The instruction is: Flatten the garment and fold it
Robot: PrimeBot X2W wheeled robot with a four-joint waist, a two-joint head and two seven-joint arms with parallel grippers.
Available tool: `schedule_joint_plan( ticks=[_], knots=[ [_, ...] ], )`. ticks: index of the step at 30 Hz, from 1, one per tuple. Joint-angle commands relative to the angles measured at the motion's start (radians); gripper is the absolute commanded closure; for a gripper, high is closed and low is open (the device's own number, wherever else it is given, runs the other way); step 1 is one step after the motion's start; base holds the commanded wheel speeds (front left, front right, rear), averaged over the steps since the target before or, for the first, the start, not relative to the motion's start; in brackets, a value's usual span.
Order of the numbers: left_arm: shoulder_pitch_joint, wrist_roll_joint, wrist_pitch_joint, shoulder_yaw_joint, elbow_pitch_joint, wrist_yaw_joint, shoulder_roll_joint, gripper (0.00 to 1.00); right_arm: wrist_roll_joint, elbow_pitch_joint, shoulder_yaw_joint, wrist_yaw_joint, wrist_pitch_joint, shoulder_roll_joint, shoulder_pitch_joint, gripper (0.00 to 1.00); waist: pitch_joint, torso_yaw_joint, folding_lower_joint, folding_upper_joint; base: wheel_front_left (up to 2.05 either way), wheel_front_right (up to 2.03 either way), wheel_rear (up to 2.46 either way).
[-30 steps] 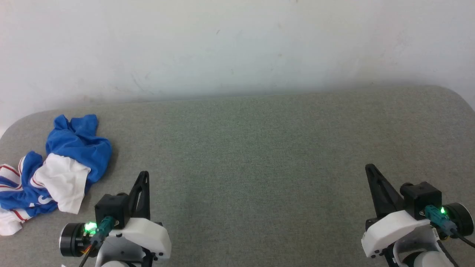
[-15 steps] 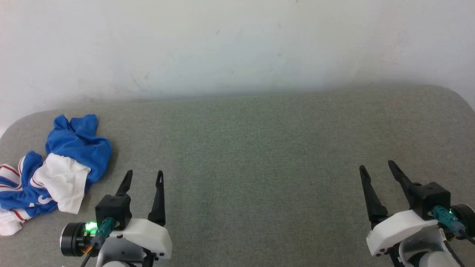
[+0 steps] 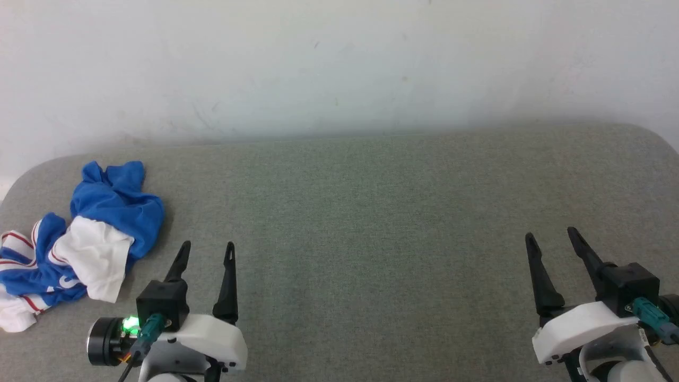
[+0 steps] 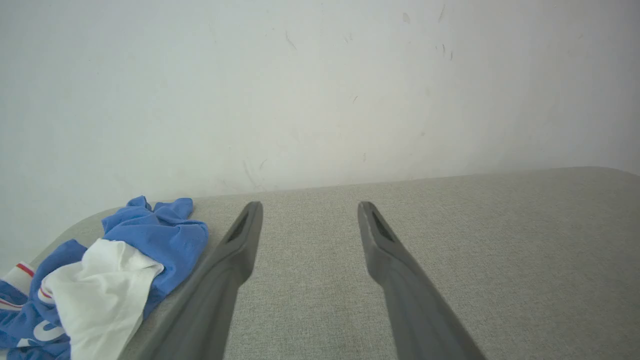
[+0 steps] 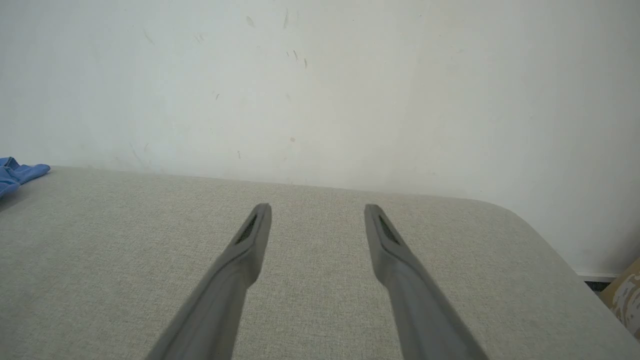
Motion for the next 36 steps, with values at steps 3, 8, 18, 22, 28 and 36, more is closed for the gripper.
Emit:
schedule_joint_plan(
  ticks=[3,8,18,22,28,36],
  knots=[
    [0.012,-0.005,-0.015,-0.002,-0.005,0.002,0.0,0.0,0.007,-0.007,-0.007,0.0,-0.014,0.001,0.007,0.0,-0.001,0.01,0.0,0.0,0.0,0.0,0.0],
    [0.016,-0.006,-0.026,-0.001,-0.005,0.005,-0.001,0.0,0.002,-0.012,-0.012,-0.001,-0.024,0.001,0.01,0.0,-0.002,0.03,0.0,0.0,0.0,0.0,0.0],
    [0.023,-0.011,-0.047,-0.001,-0.007,0.009,-0.001,0.0,-0.012,-0.017,-0.005,-0.001,-0.045,0.002,0.008,0.0,-0.002,0.086,0.0,0.0,0.0,0.0,0.0],
    [0.024,-0.015,-0.055,-0.001,-0.008,0.012,-0.001,0.0,-0.011,-0.016,-0.001,-0.001,-0.054,0.002,0.004,0.0,0.0,0.112,0.0,0.0,0.0,0.0,0.0],
    [0.028,-0.019,-0.068,0.001,-0.009,0.015,-0.002,0.0,-0.009,-0.012,0.014,-0.001,-0.066,0.002,-0.002,0.0,0.001,0.149,0.0,0.0,0.0,0.0,0.0],
    [0.032,-0.023,-0.084,0.002,-0.01,0.017,-0.002,0.0,-0.002,-0.007,0.036,-0.001,-0.083,0.002,-0.009,0.0,0.002,0.202,0.0,0.0,0.0,0.0,0.0]
  ],
)
